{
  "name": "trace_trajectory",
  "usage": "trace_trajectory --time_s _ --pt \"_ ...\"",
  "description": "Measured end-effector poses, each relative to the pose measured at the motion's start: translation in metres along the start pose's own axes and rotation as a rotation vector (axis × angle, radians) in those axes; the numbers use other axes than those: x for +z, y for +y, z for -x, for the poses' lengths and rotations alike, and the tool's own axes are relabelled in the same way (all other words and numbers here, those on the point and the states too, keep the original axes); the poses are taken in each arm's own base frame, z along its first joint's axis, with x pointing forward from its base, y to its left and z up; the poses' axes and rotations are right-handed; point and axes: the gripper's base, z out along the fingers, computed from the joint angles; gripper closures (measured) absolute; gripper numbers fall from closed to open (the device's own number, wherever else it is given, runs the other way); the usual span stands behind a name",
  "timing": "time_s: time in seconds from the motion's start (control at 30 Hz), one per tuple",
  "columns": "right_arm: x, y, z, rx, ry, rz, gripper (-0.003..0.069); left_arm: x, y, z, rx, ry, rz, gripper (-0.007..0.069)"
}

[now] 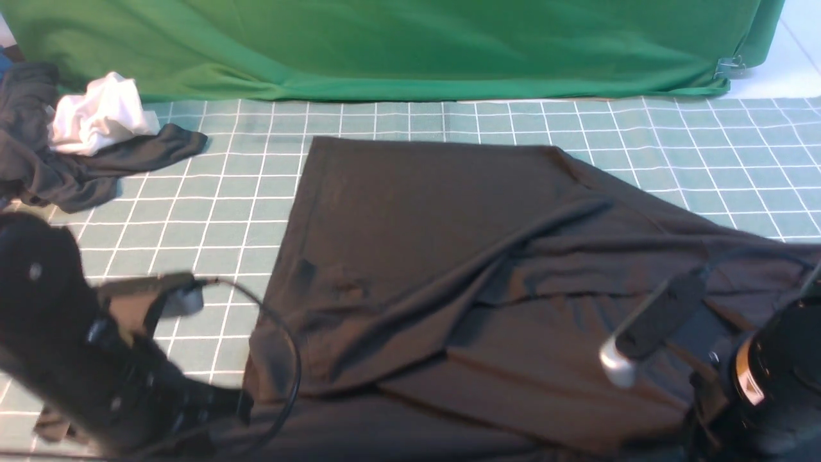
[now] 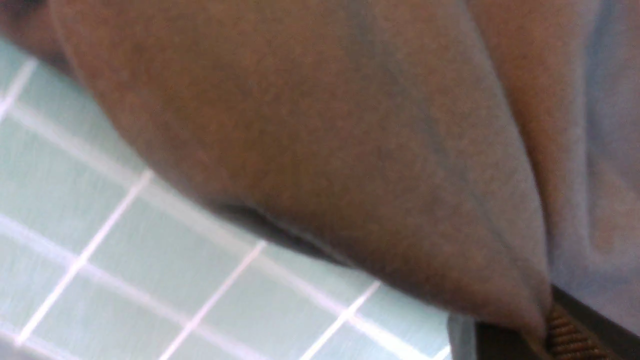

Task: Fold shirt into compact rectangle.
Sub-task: 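Fold the black garment in half by bringing its near edge over to the far edge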

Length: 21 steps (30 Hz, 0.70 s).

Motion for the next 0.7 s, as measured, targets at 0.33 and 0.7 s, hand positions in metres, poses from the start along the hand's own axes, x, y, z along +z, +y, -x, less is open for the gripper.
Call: trace_trajectory --time_s 0.33,0.7 --pt "-0.008 0.000 0.003 0.002 0.014 0.005 0.0622 -0.013 -0.008 0.016 -0.028 -0.177 -0.066 0.0612" --pt "-0.018 -0.046 0.051 0.136 -0.044 -0.018 0.0622 -0.038 -0.024 0.097 -0.059 -0.341 -0.096 0.0612"
